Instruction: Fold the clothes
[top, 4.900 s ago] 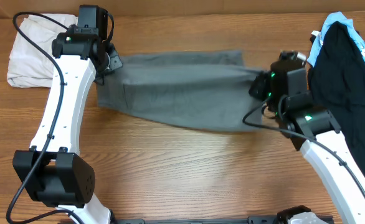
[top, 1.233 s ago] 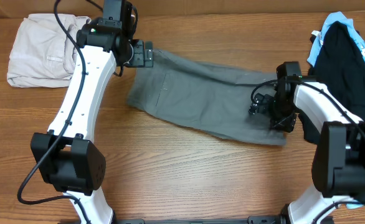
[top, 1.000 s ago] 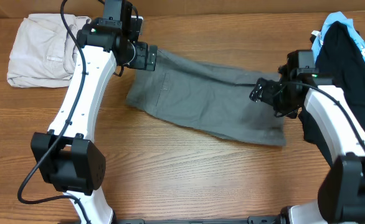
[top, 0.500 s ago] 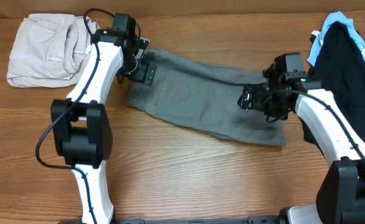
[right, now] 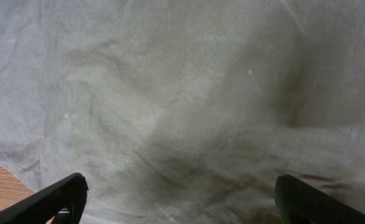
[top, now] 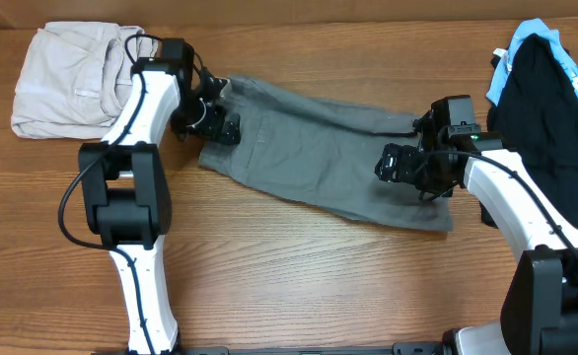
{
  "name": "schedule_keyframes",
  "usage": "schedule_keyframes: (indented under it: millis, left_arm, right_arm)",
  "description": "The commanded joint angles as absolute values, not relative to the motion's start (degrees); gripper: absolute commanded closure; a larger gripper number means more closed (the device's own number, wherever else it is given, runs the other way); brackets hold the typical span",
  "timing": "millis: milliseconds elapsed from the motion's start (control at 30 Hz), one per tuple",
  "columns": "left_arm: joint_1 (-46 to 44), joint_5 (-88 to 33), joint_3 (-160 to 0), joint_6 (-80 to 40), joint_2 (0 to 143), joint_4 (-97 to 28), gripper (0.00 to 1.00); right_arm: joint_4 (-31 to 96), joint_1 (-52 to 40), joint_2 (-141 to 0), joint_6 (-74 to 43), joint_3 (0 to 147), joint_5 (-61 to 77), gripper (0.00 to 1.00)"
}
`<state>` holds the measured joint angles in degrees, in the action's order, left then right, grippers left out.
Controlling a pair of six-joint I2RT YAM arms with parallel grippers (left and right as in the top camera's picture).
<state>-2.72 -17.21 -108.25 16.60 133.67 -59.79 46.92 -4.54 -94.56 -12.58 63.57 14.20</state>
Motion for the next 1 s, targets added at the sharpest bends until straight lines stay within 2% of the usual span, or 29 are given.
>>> schedule_keyframes:
  millis: [0,67,167,333,400,467,533,767,967]
  left_arm:
    - [-3.75,-18.85,-108.07,17.98,135.79,-59.79,0.0]
    - [-3.97,-18.65,-108.07,17.58,136.68,-59.9,0.0]
    - [-4.4,-18.65,-108.07,16.6,138.15,-60.2,0.05]
    - [-5.41,-19.59,-108.07,15.88,139.98,-60.84,0.28]
    - [-5.74,-19.62,-108.07,15.11,140.27,-60.77,0.44]
    - [-6.07,-19.59,-108.07,14.26,140.29,-60.6,0.75]
    - [-6.28,-19.55,-108.07,13.63,140.25,-60.38,0.95]
    - [-6.11,-19.25,-109.25,12.82,139.26,-62.0,0.96]
    - [-5.87,-16.4,-116.36,12.8,136.86,-69.3,0.96]
  right_arm:
    - [46.3,-4.45,-94.45,-12.19,63.31,14.44,0.0]
    - [46.33,-4.45,-94.45,-12.16,63.31,14.44,0.0]
    - [46.35,-4.45,-94.45,-12.19,63.31,14.46,0.0]
    - [45.54,-4.43,-94.45,-12.19,63.31,14.2,0.0]
    - [45.3,-4.43,-94.45,-12.19,63.31,14.22,0.0]
    - [45.28,-4.43,-94.45,-12.19,63.31,14.24,0.0]
    - [45.28,-4.45,-94.45,-12.21,63.31,14.26,0.0]
    - [45.25,-4.45,-94.45,-13.72,63.33,14.57,0.01]
    - [45.1,-4.45,-94.45,-13.72,63.33,14.9,0.01]
